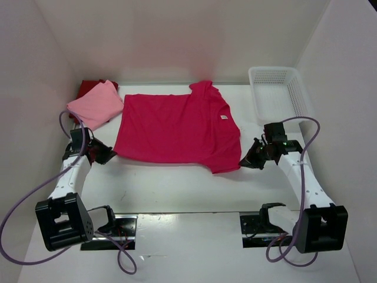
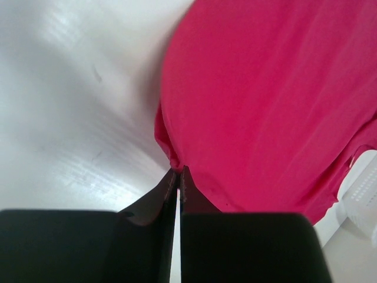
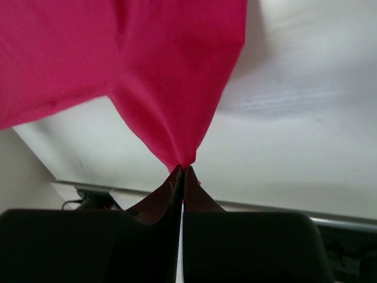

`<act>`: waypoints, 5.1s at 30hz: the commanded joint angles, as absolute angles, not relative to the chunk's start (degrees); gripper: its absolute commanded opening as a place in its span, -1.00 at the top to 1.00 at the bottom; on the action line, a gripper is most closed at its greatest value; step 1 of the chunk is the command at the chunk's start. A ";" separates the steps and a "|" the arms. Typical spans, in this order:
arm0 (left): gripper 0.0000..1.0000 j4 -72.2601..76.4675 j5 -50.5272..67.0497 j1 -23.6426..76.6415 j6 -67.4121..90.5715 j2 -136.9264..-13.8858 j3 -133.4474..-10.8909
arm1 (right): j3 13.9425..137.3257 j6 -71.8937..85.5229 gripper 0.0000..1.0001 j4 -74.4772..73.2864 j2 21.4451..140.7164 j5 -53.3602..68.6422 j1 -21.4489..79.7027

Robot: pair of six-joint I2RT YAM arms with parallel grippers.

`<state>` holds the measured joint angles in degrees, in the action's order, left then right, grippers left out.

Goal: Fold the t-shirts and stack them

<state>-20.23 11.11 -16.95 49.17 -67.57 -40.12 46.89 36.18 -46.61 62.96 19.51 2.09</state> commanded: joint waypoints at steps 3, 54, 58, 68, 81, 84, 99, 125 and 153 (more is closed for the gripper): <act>0.88 -25.39 12.57 -17.75 47.29 -64.86 -39.20 | 50.71 37.44 1.00 -56.42 59.85 16.88 5.36; 0.08 -5.54 8.87 -15.47 50.27 -91.15 -53.98 | 84.41 33.31 0.87 -25.50 100.83 11.16 3.08; 0.16 -5.01 10.19 -16.00 50.27 -89.91 -47.82 | 66.56 34.63 1.00 -22.94 91.95 11.87 3.08; 0.09 -2.11 12.04 -17.23 49.83 -94.66 -47.90 | 53.45 37.44 0.48 -19.78 86.05 12.30 3.08; 0.50 0.88 12.04 -17.23 52.38 -95.19 -46.85 | 50.36 39.11 0.07 -19.07 85.61 9.85 3.08; 0.69 0.88 11.51 -17.23 52.38 -95.19 -46.85 | 50.36 39.73 0.07 -18.46 87.89 8.18 3.08; 0.90 0.35 14.58 -17.23 51.33 -96.24 -48.52 | 51.42 47.37 0.12 -9.94 95.98 0.79 3.08; 1.00 -7.55 12.13 -17.75 45.71 -88.87 -45.01 | 51.77 47.55 0.99 -24.15 87.55 -4.84 2.38; -1.00 -27.86 19.08 -25.14 44.93 -70.22 -44.36 | 51.15 43.16 -0.05 -49.40 65.30 6.67 -3.88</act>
